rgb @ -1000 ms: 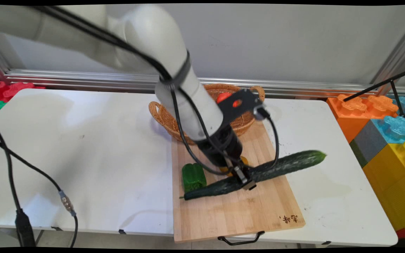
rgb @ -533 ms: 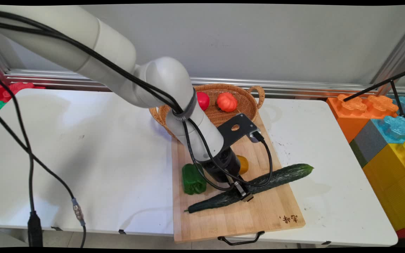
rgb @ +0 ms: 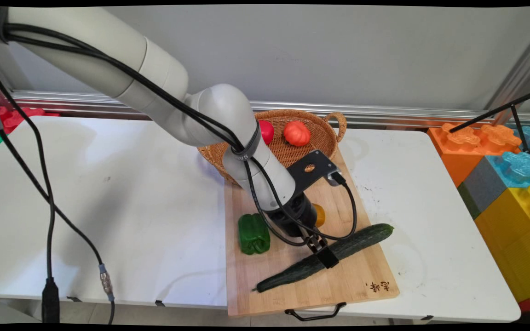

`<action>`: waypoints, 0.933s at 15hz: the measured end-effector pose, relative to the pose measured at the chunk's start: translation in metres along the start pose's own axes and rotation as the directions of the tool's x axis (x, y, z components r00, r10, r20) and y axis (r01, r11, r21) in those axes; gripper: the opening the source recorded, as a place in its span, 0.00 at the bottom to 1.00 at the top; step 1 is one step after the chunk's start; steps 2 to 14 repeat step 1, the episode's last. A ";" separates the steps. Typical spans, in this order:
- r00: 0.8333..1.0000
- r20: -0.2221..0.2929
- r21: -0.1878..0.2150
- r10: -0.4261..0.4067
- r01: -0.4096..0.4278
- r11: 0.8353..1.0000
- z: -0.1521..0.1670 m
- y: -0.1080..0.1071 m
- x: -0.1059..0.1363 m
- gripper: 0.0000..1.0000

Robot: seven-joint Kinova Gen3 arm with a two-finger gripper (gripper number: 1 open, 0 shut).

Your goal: Place the picked object on the cutting board

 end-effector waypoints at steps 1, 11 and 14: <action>1.000 -0.008 -0.001 0.002 -0.002 1.000 -0.003 0.000 0.003 1.00; 1.000 -0.008 -0.001 0.002 -0.002 1.000 -0.003 0.000 0.003 1.00; 1.000 -0.008 -0.001 0.002 -0.002 1.000 -0.003 0.000 0.003 1.00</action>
